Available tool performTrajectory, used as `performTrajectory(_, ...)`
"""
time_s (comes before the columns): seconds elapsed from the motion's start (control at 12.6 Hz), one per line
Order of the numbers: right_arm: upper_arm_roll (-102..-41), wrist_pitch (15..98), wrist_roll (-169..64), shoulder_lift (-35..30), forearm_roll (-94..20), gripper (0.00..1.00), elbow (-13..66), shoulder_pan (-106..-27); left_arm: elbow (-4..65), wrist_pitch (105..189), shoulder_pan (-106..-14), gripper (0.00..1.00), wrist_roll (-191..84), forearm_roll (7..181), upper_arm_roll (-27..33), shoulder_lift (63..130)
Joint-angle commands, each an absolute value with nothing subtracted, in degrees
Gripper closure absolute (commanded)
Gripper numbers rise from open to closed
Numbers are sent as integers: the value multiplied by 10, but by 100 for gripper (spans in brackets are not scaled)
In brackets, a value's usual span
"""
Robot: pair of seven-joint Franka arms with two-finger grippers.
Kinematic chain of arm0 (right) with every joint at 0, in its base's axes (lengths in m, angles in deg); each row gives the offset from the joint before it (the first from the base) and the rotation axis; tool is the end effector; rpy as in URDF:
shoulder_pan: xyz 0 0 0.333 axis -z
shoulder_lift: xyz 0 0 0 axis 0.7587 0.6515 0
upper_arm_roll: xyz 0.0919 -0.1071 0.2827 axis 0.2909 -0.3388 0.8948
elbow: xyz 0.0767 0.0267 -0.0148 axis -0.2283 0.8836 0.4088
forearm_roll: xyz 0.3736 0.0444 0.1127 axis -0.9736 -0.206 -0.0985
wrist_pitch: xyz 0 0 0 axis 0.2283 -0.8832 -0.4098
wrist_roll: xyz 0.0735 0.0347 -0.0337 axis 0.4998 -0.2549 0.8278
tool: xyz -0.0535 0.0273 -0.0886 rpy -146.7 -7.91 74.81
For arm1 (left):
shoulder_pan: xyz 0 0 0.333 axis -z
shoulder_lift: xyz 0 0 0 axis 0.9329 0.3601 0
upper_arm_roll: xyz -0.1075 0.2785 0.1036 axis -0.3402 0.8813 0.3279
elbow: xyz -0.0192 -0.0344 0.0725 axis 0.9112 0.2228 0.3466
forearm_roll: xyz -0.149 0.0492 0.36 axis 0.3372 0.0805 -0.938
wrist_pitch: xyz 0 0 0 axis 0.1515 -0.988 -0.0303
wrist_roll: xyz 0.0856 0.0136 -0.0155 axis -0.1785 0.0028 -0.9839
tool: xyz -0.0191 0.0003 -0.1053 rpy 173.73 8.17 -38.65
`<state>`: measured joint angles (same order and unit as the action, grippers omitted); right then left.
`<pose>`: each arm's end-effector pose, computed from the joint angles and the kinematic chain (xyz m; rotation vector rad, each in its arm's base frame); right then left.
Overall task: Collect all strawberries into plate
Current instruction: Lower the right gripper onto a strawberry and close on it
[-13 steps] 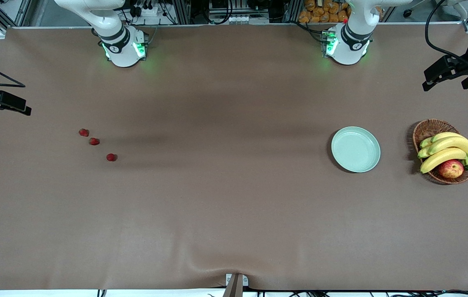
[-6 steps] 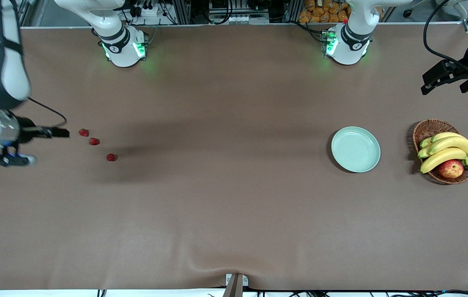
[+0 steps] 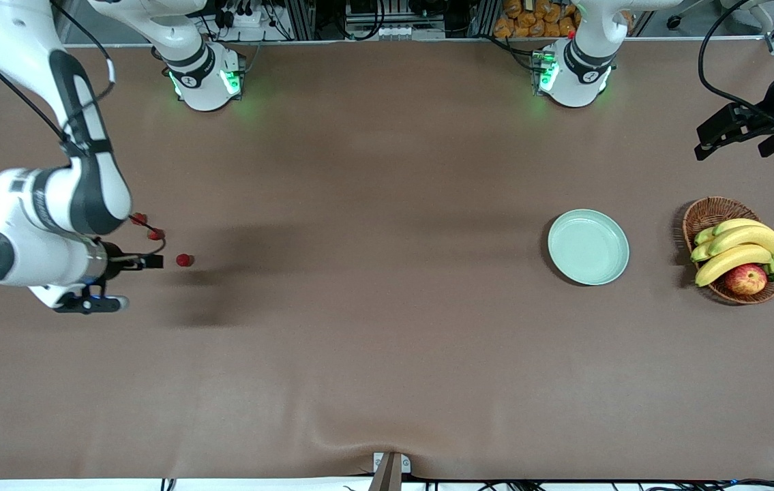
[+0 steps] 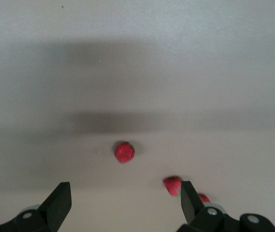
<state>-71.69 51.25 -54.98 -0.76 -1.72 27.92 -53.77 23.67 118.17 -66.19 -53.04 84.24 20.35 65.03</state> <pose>0.6259 -0.0043 0.2959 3.1050 0.0180 -0.4312 0.5175 -0.0349 0.6502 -3.1319 -0.0578 -0.0160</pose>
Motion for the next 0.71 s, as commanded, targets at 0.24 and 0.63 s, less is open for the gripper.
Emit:
performTrajectory(0.24, -718, 548, -550, 63, -23, 0, 295, -537, 239, 1191, -662, 0, -534, 842, 203, 651)
performTrajectory(0.63, -710, 546, -551, 76, -23, 0, 311, -543, 239, 1191, -662, 0, -534, 842, 203, 650)
